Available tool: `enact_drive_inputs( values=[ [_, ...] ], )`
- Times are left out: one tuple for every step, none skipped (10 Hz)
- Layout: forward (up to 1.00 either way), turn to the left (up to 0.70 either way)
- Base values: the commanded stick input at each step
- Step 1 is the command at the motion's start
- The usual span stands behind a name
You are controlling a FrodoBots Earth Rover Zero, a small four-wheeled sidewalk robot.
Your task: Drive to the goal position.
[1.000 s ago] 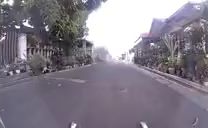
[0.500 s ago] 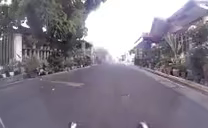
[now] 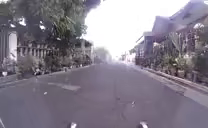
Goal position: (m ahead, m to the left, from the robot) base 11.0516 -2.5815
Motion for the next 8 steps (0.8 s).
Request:
enact_drive_inputs(
  values=[
    [0.7,0.0],
    [0.7,0.0],
    [0.7,0.0],
    [0.7,0.0],
    [0.7,0.0],
    [0.7,0.0],
    [0.7,0.0],
    [0.7,0.0]
  ],
)
